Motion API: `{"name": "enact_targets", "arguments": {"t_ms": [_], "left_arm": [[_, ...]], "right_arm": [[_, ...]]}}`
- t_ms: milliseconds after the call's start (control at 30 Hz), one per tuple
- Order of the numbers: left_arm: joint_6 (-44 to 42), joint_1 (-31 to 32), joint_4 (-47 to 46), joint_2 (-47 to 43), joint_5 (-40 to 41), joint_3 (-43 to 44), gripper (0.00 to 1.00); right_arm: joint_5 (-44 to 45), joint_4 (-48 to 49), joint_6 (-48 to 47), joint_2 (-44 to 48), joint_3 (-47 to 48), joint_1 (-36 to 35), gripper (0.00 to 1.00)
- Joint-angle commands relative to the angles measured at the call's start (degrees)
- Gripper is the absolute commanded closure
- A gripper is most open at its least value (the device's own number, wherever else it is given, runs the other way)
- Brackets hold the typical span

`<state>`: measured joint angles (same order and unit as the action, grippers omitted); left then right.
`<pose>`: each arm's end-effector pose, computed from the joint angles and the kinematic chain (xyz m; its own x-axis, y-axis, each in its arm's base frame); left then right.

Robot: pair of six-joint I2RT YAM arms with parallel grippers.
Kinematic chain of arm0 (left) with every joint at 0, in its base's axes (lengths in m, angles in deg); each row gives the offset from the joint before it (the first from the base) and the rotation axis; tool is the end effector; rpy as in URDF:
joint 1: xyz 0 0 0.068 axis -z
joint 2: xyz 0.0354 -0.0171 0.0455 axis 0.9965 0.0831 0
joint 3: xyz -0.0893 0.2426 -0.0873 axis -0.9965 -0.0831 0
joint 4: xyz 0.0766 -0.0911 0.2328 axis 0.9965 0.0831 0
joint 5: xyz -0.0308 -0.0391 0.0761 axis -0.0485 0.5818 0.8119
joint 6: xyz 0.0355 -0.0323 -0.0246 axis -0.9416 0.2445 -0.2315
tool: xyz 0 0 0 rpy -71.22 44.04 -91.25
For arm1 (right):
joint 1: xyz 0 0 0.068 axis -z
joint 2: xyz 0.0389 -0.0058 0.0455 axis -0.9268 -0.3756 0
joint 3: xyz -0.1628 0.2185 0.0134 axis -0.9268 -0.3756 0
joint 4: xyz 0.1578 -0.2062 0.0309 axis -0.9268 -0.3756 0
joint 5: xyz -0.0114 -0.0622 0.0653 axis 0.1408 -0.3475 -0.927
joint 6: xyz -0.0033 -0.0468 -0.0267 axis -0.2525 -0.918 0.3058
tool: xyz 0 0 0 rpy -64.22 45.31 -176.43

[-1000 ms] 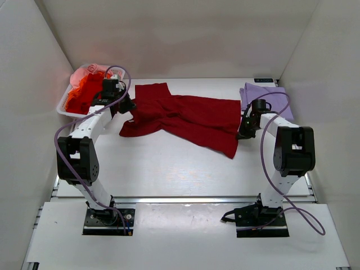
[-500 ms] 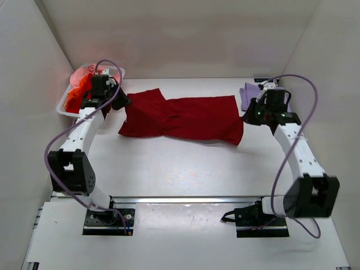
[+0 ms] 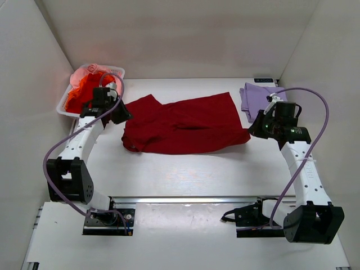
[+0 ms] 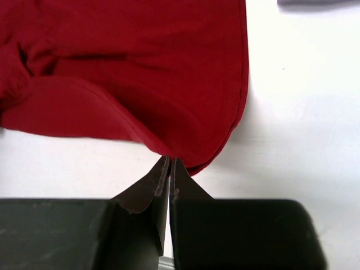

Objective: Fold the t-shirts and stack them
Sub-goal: Flatten out the tshirt

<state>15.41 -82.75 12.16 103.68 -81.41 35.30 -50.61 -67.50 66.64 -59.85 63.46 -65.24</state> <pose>0.3225 -0.0233 0.2953 -0.7298 -0.3983 -0.5557 -0.1135 0.8721 -0.4760 0.2279 -0.0014 0.3225 -0.6833 0.2292 -0.6933 -0.0110 0.9461 0.3236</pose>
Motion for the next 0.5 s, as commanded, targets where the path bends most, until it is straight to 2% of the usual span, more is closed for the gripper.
{"name": "enact_targets", "arguments": {"t_ms": [0,33,67,100,167,200,267,467], "left_arm": [[-1.8,0.4,1.4,-3.6,1.0,-3.8,1.00],[-2.5,0.2,1.3,-3.1,0.4,-4.0,1.00],[-2.6,0.1,0.9,-2.6,0.1,-5.1,0.91],[-2.7,0.2,1.1,-1.5,0.3,-5.4,0.69],[-2.8,0.7,0.3,0.8,2.5,-6.1,0.55],[-2.6,0.4,-0.9,0.8,2.6,-7.3,0.53],[-1.6,-0.1,-3.6,2.4,4.9,-9.2,0.60],[-2.0,-0.3,-3.3,5.3,9.0,-9.6,0.65]], "right_arm": [[-0.1,0.0,-1.6,1.4,-1.3,1.6,1.00],[-0.2,-0.2,-1.9,1.5,-1.5,1.9,0.99],[-0.2,-0.1,-2.3,1.7,-1.8,2.2,1.00],[-0.3,0.0,-2.2,1.6,-2.2,2.2,1.00],[-0.4,0.4,-1.8,1.7,-3.5,1.6,1.00],[-0.3,0.9,-1.4,1.9,-4.1,0.9,1.00],[-0.7,2.1,-1.3,1.8,-5.5,0.3,1.00],[-1.8,3.3,-1.1,1.5,-7.0,0.7,1.00]]}}
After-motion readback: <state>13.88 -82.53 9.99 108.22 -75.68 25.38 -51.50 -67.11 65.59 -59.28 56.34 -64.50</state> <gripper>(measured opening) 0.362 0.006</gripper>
